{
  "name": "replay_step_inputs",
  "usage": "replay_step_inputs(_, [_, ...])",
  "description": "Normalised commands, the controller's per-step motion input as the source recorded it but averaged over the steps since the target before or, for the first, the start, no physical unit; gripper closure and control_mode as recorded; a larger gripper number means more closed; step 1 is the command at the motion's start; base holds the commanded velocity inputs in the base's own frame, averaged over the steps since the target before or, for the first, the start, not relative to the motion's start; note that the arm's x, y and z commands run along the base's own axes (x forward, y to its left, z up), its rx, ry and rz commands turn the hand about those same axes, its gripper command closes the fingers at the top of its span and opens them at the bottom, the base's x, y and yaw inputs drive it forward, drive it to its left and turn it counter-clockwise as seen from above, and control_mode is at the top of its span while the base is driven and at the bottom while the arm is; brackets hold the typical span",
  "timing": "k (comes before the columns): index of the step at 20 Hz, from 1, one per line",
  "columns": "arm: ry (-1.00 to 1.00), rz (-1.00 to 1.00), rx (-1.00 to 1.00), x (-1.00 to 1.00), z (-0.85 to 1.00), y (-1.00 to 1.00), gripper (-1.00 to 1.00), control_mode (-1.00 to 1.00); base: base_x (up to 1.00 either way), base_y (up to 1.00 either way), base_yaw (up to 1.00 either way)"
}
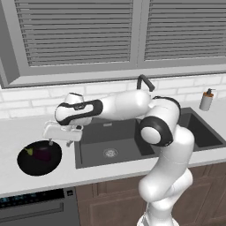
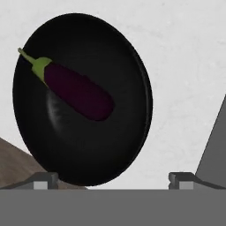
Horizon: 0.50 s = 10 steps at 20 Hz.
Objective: Pick the eggplant from the sink and place it in the bowl. Then pick the bowl and place it in the microwave. Then close the microwave door and press the start button.
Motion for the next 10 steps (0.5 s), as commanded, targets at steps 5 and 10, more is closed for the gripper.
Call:
replay_step_inputs(5, [0.08, -0.17, 0.0, 0.0, -0.21, 0.0, -1.0, -1.0, 0.0, 0.0, 0.0])
replay_step_inputs(10, [0.0, -0.1, -0.01, 0.0, -0.35, 0.0, -1.0, -1.0, 0.0, 0.0, 0.0])
